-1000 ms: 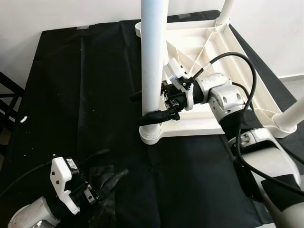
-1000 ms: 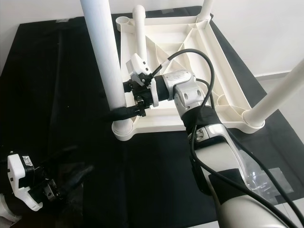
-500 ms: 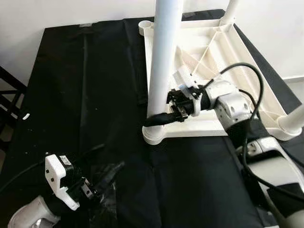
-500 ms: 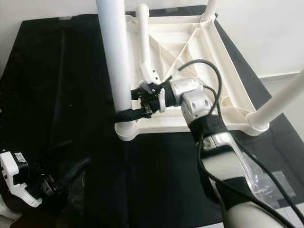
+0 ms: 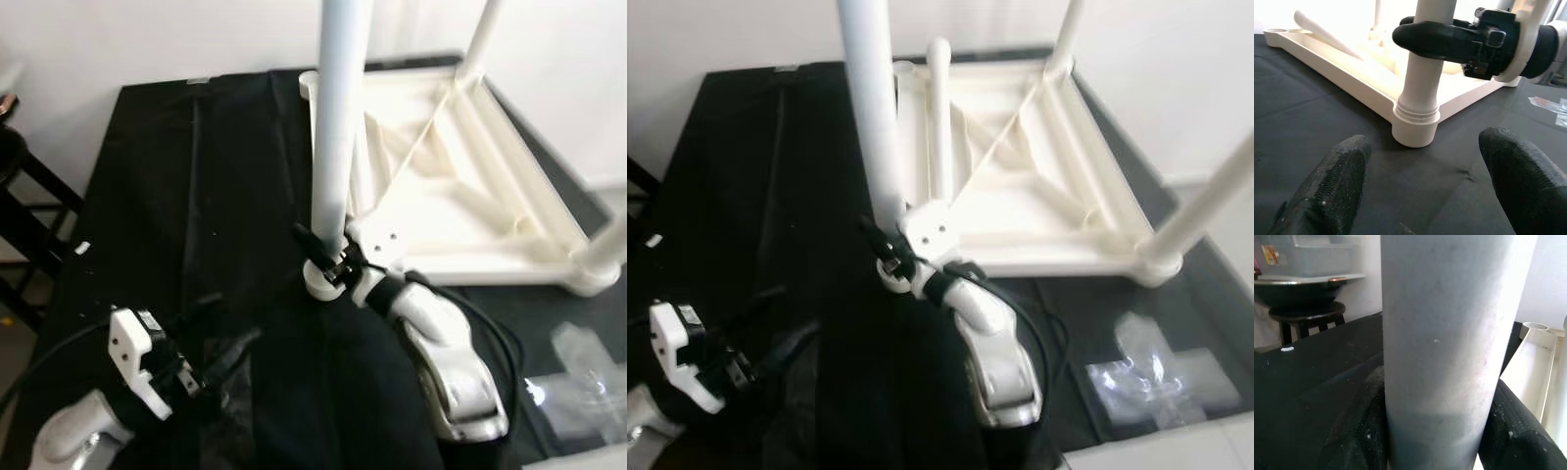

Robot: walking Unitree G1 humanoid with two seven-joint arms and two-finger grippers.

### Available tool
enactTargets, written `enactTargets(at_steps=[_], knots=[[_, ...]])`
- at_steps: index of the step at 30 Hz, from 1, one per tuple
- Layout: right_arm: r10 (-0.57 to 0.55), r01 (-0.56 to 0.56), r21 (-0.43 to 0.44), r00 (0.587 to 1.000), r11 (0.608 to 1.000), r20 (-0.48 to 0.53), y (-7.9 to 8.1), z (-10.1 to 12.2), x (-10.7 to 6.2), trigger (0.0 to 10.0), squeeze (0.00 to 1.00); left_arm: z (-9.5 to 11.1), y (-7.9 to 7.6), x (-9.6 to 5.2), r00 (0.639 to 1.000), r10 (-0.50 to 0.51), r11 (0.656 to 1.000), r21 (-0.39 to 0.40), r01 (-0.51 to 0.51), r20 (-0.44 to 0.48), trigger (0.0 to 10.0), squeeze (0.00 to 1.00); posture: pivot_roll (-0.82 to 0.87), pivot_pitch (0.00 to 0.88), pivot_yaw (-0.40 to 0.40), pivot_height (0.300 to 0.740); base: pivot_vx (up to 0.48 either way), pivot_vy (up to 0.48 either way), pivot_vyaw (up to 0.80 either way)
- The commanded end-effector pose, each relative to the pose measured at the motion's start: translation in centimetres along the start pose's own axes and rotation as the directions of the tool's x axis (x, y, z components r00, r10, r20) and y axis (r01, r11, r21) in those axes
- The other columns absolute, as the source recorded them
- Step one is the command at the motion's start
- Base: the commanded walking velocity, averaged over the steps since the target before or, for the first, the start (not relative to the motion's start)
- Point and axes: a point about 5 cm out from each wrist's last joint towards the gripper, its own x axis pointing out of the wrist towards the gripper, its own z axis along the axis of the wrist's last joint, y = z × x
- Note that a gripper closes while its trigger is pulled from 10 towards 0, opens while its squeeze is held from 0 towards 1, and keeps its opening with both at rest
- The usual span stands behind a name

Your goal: Building children table

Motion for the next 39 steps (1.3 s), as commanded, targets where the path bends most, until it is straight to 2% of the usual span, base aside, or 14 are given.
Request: enactTargets(at_steps=[1,3,4,5,6,16,17,18,27,34,35,36,37,39], knots=[[0.067,-0.066,0.011,0.976,0.998,-0.207,0.5,-3.8,-0.5,7.7,0.00,-0.4,0.1,-0.2,1.000,-0.002,1.000,0.006,0.002,-0.022,10.0,0.00,-0.12,0.226,-0.021,0.740,0.000,0.000,0.00],[0.096,-0.090,0.040,0.976,0.995,-0.194,0.3,-3.6,-0.2,10.0,0.00,-0.4,0.2,-0.2,1.000,0.004,1.000,0.009,-0.003,-0.021,10.0,0.00,-0.12,0.222,-0.022,0.740,0.000,0.000,0.00],[0.115,-0.105,0.066,0.976,0.992,-0.185,0.4,-3.2,-0.1,10.0,0.39,-0.5,0.2,-0.2,1.000,0.008,1.000,0.012,-0.008,-0.018,10.0,0.00,-0.12,0.222,-0.022,0.740,0.000,0.000,0.00],[0.115,-0.105,0.066,0.976,0.992,-0.185,0.4,-3.2,-0.1,10.0,0.39,-0.5,0.2,-0.2,1.000,0.008,1.000,0.012,-0.008,-0.018,10.0,0.00,-0.12,0.222,-0.022,0.740,0.000,0.000,0.00],[0.176,-0.163,0.101,0.974,0.981,-0.142,0.2,-2.4,0.3,10.0,1.00,-0.5,0.3,-0.2,1.000,0.013,1.000,0.013,-0.013,-0.015,10.0,0.00,-0.12,0.220,-0.022,0.740,0.000,0.000,0.00],[0.600,-0.600,0.044,0.800,0.799,0.006,-1.3,1.0,0.8,10.0,0.95,-0.4,-0.1,0.0,1.000,-0.003,1.000,0.009,0.003,-0.016,10.0,0.00,-0.10,0.233,-0.031,0.740,0.000,0.000,0.00],[0.646,-0.646,-0.003,0.763,0.763,-0.001,-1.8,1.5,0.9,10.0,0.75,-0.4,-0.2,-0.1,1.000,-0.005,1.000,0.010,0.006,-0.016,10.0,0.00,-0.10,0.236,-0.032,0.740,0.000,0.000,0.00],[0.687,-0.687,-0.030,0.727,0.726,-0.001,-2.4,2.0,1.1,10.0,0.00,-0.4,-0.3,-0.1,1.000,-0.007,1.000,0.011,0.007,-0.016,10.0,0.00,-0.08,0.239,-0.032,0.740,0.000,0.000,0.00],[0.855,-0.853,-0.049,0.519,0.519,0.019,-4.7,5.1,3.0,10.0,0.00,-0.3,-0.8,-0.4,1.000,-0.015,1.000,0.004,0.015,-0.020,10.0,0.00,-0.06,0.256,-0.030,0.740,0.000,0.000,0.00],[0.864,-0.864,-0.035,0.503,0.503,-0.002,-5.8,5.7,5.1,10.0,0.00,-0.2,-1.1,-0.6,0.999,-0.023,1.000,-0.005,0.023,-0.025,10.0,0.00,-0.04,0.261,-0.030,0.740,0.000,0.000,0.00],[0.868,-0.868,-0.027,0.496,0.496,-0.002,-5.9,5.6,5.4,3.8,0.00,-0.2,-1.2,-0.7,0.999,-0.023,1.000,-0.006,0.023,-0.026,10.0,0.00,-0.04,0.261,-0.030,0.740,0.000,0.000,0.00],[0.868,-0.868,-0.027,0.496,0.496,-0.002,-5.9,5.6,5.4,3.8,0.00,-0.2,-1.2,-0.7,0.999,-0.023,1.000,-0.006,0.023,-0.026,10.0,0.00,-0.04,0.261,-0.030,0.740,0.000,0.000,0.00],[0.871,-0.870,-0.018,0.492,0.492,0.000,-6.0,5.5,5.5,0.0,0.00,-0.2,-1.3,-0.7,0.999,-0.023,1.000,-0.008,0.023,-0.028,10.0,0.00,-0.04,0.262,-0.030,0.740,0.000,0.000,0.00],[0.874,-0.874,-0.006,0.485,0.485,0.002,-6.1,5.3,5.7,0.0,0.00,-0.2,-1.3,-0.9,0.999,-0.022,1.000,-0.011,0.021,-0.030,10.0,0.00,-0.04,0.263,-0.030,0.740,0.000,0.000,0.00]])
